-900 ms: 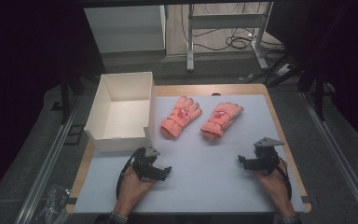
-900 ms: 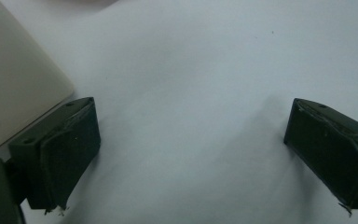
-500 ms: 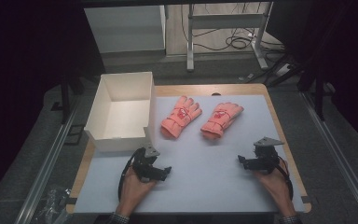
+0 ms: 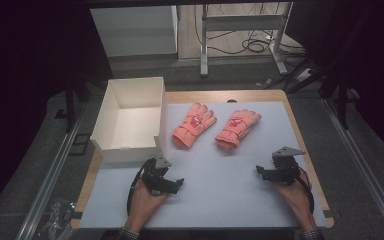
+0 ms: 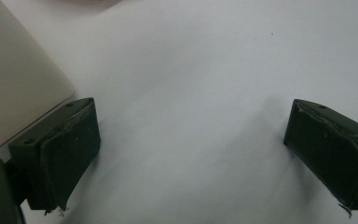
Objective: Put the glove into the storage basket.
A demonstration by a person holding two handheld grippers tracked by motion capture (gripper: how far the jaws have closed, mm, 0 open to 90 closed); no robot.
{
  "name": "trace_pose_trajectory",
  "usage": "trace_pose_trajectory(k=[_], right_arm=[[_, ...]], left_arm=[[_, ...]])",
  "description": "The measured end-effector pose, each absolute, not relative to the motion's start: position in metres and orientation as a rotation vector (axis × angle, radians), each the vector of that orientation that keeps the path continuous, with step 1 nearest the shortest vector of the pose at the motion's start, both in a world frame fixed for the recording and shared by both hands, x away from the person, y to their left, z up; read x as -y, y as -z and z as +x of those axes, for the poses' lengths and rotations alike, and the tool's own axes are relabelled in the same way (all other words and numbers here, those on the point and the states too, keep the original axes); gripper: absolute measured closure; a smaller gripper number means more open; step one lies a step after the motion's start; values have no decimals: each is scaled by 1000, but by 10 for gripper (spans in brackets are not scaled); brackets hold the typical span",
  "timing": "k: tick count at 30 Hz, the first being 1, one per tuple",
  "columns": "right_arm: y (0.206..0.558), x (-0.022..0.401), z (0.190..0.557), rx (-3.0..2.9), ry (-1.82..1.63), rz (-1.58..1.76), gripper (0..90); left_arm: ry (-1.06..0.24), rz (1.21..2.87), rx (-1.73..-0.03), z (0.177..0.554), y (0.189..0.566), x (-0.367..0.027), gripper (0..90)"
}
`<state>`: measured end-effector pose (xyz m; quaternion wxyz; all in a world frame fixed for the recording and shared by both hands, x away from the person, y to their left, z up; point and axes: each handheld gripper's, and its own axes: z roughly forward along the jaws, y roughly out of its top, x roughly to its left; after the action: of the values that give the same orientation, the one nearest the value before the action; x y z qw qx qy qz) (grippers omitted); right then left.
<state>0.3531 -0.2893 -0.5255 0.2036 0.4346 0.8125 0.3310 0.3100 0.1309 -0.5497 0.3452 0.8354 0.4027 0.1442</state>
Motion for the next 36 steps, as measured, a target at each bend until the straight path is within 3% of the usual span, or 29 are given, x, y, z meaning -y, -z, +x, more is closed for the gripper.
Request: trace_pose_trajectory(k=[9,15,18,24,36], right_arm=[[509,278,375,-2278,-971,1210,488],[508,265,405,-2290,-993,1216,695],[511,261,419,-2298,-996,1231,743],[519,251,447,-2327,-950,1232,762],[506,230,460,-2306,-991,1148,718]], left_arm=[[-374,2168,-1046,310,550,-131,35],[-374,2168,-1046,310,550,-131,36],[-374,2167,-1046,310,550,-131,35],[-374,2167,-1046,310,550,-131,36],[-375,2165,-1046,310,550,-131,35]])
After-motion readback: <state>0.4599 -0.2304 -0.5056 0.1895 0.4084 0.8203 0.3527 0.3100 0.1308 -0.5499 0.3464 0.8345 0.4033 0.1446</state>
